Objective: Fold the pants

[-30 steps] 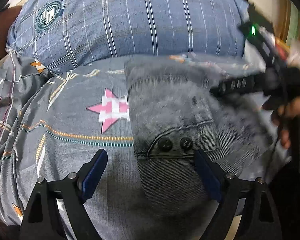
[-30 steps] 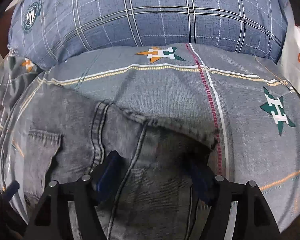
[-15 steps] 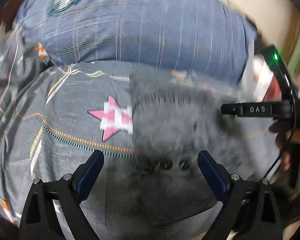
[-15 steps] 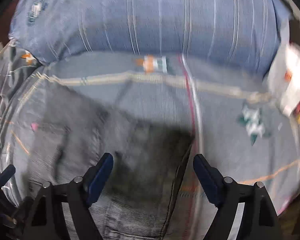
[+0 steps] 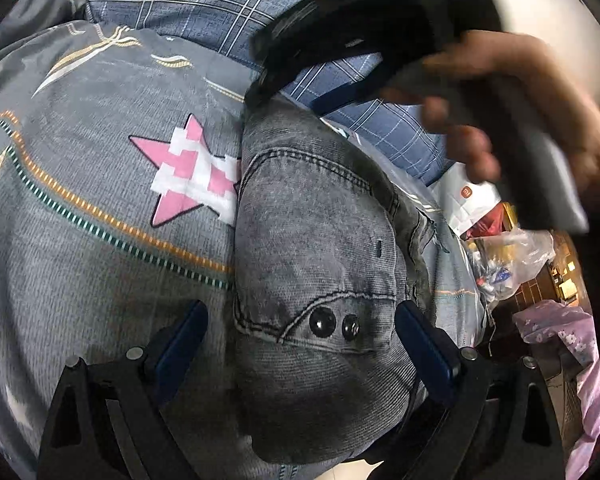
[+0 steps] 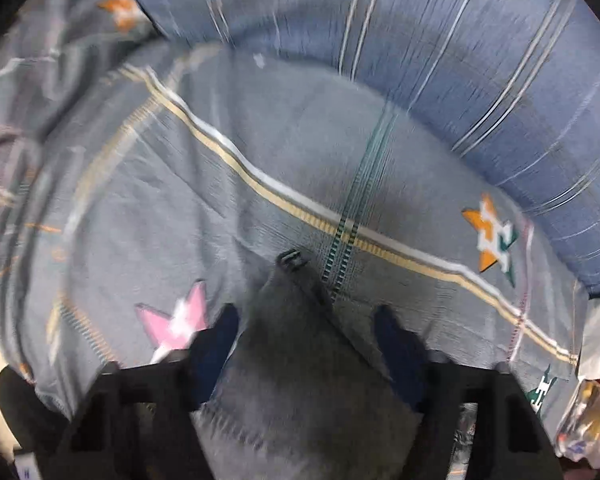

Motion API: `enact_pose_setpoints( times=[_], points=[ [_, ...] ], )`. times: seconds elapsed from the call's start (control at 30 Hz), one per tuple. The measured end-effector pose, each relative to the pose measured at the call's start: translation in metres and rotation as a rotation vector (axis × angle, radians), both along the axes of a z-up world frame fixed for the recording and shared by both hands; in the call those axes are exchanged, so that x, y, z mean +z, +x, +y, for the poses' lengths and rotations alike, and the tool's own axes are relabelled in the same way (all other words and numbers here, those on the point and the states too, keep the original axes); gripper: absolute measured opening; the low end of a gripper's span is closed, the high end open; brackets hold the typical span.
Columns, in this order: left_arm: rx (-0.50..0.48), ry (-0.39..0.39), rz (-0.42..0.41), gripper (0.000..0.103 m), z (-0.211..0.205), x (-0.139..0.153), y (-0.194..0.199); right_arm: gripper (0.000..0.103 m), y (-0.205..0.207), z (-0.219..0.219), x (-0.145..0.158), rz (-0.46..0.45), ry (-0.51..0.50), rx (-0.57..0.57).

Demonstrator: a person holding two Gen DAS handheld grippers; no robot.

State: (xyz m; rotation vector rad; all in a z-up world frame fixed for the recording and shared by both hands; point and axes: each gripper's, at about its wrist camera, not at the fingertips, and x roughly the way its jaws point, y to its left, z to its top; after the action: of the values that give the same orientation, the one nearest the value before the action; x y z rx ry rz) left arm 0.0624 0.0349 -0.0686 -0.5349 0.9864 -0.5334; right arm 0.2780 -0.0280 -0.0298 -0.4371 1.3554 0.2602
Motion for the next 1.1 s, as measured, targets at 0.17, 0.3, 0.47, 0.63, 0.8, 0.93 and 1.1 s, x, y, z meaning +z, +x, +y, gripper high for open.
enact_pose_setpoints(
  times=[0.17,0.3,0.47,0.63,0.8,0.93,1.1],
  points=[
    [-0.045,0.093,-0.029,0.053,-0.012,0.000,-0.002,0.013,0.003,0.000,-0.007,0.029,0.063,0.013],
    [-0.055,0.147,-0.076,0.048,-0.019,0.004,-0.006,0.011,-0.001,-0.016,0.004,-0.033,0.132,-0.057],
    [-0.060,0.187,-0.114,0.050,-0.026,0.006,-0.016,0.012,-0.009,-0.045,0.041,-0.222,0.253,-0.195],
    [-0.039,0.169,-0.110,0.059,-0.026,0.007,-0.021,0.015,-0.063,-0.079,0.080,-0.281,0.383,-0.184],
    [0.000,0.185,-0.134,0.064,-0.018,0.015,-0.033,0.042,-0.118,-0.132,0.044,-0.222,0.455,-0.231],
    [0.020,0.244,-0.128,0.068,-0.026,0.016,-0.028,0.066,-0.124,-0.170,-0.013,-0.175,0.468,-0.298],
    [0.069,0.342,-0.168,0.071,-0.027,0.031,-0.041,0.067,-0.166,-0.178,0.033,-0.331,0.547,-0.258]
  ],
)
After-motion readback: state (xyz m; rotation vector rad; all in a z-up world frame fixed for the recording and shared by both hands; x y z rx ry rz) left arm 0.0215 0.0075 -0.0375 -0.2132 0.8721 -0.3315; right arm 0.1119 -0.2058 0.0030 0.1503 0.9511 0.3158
